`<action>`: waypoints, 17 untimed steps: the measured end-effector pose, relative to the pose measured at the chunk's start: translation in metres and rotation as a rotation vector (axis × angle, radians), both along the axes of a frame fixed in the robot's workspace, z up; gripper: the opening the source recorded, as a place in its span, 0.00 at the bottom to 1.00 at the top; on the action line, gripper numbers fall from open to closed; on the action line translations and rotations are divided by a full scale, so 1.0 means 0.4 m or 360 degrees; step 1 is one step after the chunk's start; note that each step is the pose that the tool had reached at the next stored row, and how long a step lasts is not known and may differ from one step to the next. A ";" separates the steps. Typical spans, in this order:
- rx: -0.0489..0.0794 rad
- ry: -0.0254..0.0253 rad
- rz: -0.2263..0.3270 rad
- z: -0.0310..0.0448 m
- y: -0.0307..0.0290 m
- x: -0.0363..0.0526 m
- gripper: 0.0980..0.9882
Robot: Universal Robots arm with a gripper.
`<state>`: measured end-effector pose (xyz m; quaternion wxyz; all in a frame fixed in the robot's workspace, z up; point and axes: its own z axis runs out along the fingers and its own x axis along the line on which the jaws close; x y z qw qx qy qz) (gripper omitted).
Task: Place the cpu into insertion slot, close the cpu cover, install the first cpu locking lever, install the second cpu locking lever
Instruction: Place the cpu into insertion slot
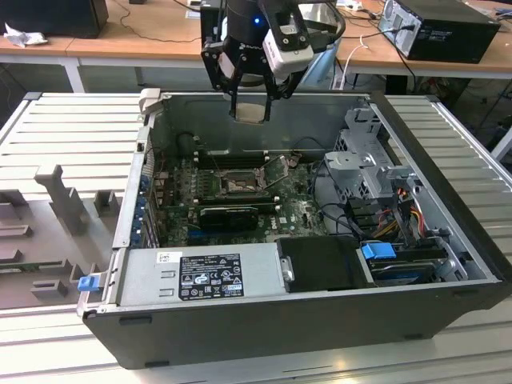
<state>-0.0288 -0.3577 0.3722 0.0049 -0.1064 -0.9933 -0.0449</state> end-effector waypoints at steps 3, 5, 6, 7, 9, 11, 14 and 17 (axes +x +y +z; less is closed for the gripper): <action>0.0000 0.00000 -0.0034 0.000 0.000 0.000 0.48; 0.0000 0.00001 -0.0055 0.000 0.000 0.000 0.48; 0.0000 0.00000 -0.0071 0.000 0.000 0.000 0.48; 0.0000 0.00000 -0.0084 0.000 0.000 0.000 0.48; 0.0000 0.00001 -0.0112 0.000 0.000 0.000 0.48; 0.0000 0.00000 -0.0131 0.000 0.000 0.000 0.48; 0.0000 0.00000 -0.0153 0.000 0.000 0.000 0.48; 0.0000 0.00000 -0.0178 0.000 0.000 0.000 0.48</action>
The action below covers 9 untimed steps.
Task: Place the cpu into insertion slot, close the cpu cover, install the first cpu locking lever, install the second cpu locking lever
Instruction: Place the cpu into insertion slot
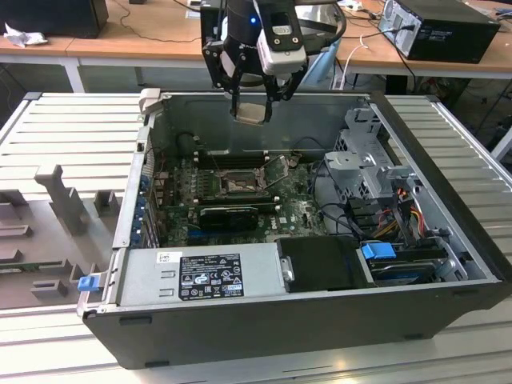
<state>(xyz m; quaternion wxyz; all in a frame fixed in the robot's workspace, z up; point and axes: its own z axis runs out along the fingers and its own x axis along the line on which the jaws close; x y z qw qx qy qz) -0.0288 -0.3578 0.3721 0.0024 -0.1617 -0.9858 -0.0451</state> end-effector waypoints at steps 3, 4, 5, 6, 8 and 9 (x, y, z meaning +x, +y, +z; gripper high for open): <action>0.0000 0.00000 -0.0038 0.000 0.000 0.000 0.48; 0.0000 0.00000 -0.0053 0.000 0.000 0.000 0.48; 0.0000 -0.00001 -0.0062 0.000 0.000 0.000 0.48; 0.0000 0.00000 -0.0072 0.000 0.000 0.000 0.48; 0.0000 0.00000 -0.0097 0.000 0.000 0.000 0.48; 0.0000 0.00000 -0.0111 0.000 0.000 0.000 0.48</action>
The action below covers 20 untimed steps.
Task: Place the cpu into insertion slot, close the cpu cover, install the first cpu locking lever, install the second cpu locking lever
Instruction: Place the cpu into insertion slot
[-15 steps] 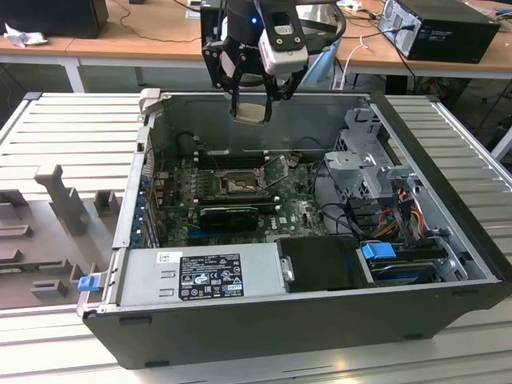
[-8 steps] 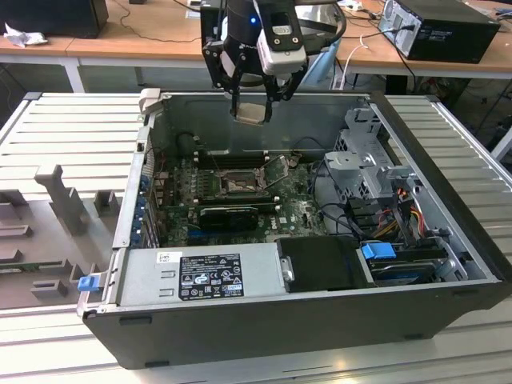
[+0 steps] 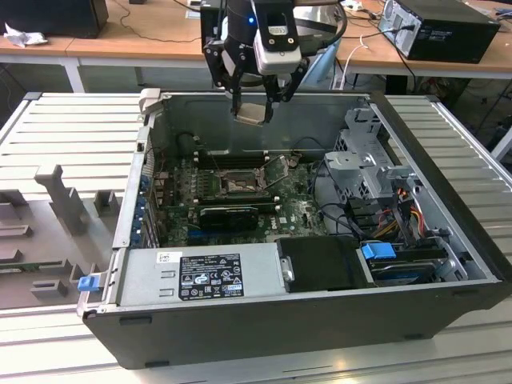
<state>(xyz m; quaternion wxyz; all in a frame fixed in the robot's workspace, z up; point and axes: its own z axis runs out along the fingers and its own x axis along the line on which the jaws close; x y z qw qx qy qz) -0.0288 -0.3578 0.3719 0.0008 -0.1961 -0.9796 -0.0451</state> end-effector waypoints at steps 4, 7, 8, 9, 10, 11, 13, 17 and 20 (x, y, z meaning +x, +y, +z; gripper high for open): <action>0.0000 0.00000 -0.0055 0.000 0.000 0.000 0.48; 0.0000 0.00000 -0.0083 0.000 0.000 0.000 0.48; 0.0000 0.00000 -0.0092 0.000 0.000 0.000 0.48; 0.0000 0.00001 -0.0100 0.000 0.000 0.000 0.48; 0.0000 0.00001 -0.0109 0.000 0.000 0.000 0.48; 0.0000 0.00001 -0.0124 0.000 0.000 0.000 0.48; 0.0000 0.00000 -0.0139 0.000 0.000 0.000 0.48; 0.0000 0.00000 -0.0180 0.000 0.000 0.000 0.48; 0.0000 0.00001 -0.0218 0.000 0.000 0.000 0.48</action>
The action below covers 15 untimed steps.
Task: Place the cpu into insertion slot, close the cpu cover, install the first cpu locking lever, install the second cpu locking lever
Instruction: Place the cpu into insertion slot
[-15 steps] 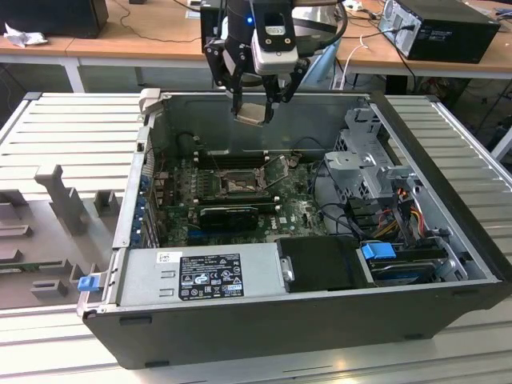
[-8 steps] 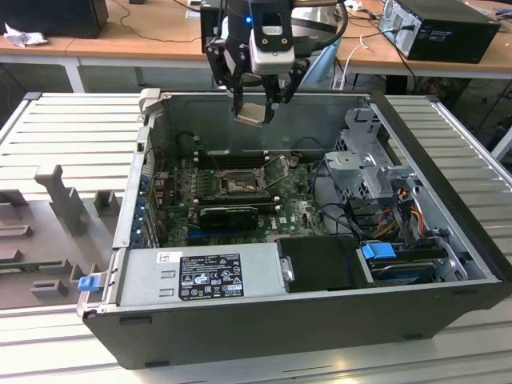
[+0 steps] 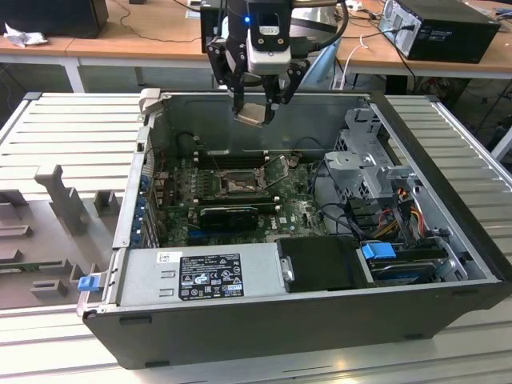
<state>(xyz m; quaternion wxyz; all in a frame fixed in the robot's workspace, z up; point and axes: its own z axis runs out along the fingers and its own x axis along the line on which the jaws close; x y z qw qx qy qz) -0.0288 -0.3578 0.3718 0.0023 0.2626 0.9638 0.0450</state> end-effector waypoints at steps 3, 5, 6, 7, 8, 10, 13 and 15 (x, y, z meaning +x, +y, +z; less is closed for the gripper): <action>-0.0001 0.00000 -0.0094 -0.001 0.000 0.000 0.48; -0.0001 0.00000 -0.0123 -0.001 0.000 0.000 0.48; -0.0001 0.00000 -0.0130 -0.001 0.000 0.000 0.48; -0.0001 0.00000 -0.0141 -0.001 0.000 0.000 0.48; -0.0001 0.00000 -0.0150 -0.001 0.000 0.000 0.48; -0.0001 0.00000 -0.0161 -0.001 0.000 0.000 0.48; -0.0001 0.00000 -0.0186 -0.001 0.000 0.000 0.48; -0.0001 0.00000 -0.0205 -0.001 0.000 0.000 0.48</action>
